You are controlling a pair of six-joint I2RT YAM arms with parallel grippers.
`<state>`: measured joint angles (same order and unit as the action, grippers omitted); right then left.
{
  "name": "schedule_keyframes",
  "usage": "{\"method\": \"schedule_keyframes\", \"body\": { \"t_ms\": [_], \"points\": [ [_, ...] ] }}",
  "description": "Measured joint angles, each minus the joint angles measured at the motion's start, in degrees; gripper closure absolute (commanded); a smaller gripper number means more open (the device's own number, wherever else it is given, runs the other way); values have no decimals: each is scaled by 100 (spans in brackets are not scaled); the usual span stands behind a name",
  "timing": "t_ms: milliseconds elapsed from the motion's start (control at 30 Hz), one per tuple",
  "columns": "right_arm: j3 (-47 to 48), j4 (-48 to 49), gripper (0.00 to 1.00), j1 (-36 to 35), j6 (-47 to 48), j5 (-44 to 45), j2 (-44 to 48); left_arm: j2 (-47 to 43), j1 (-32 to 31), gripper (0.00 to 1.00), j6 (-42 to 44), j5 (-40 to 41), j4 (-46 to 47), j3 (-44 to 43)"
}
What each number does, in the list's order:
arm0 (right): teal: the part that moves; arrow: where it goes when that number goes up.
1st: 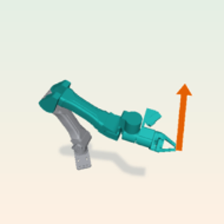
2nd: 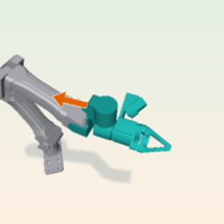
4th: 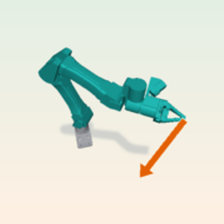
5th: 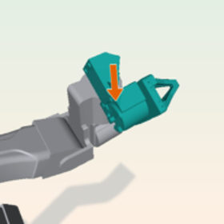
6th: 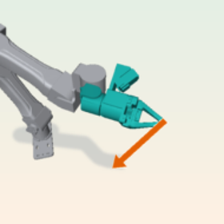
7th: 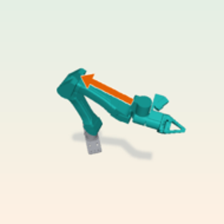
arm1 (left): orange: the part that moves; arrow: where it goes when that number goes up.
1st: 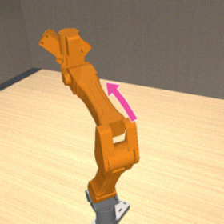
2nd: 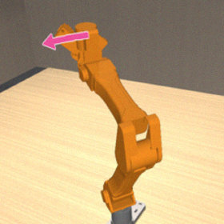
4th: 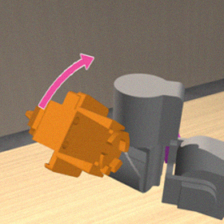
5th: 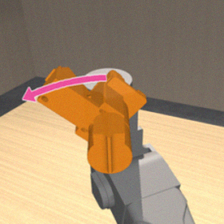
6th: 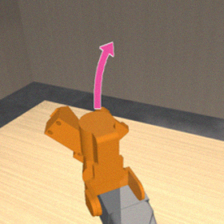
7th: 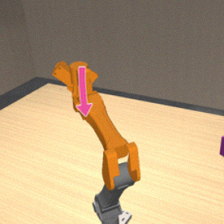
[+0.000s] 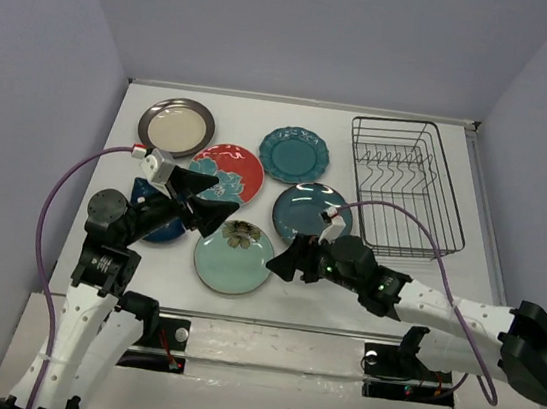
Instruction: Load the plates into the dish rack
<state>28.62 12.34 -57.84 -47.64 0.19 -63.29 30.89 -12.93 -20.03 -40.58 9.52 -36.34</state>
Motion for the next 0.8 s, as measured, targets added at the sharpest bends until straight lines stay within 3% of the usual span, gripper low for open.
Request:
{"method": "schedule_keyframes", "body": {
  "t_ms": [533,733,800],
  "points": [
    [-437,1934,14,-83,-1228,260,-2184,0,2,1,7,166,-85,2],
    [-435,2898,21,-96,-1526,146,-2820,-13,2,1,7,205,-101,0],
    [-435,3191,29,-101,-1611,109,-2997,-11,2,1,9,210,-111,0]
  ]
}}
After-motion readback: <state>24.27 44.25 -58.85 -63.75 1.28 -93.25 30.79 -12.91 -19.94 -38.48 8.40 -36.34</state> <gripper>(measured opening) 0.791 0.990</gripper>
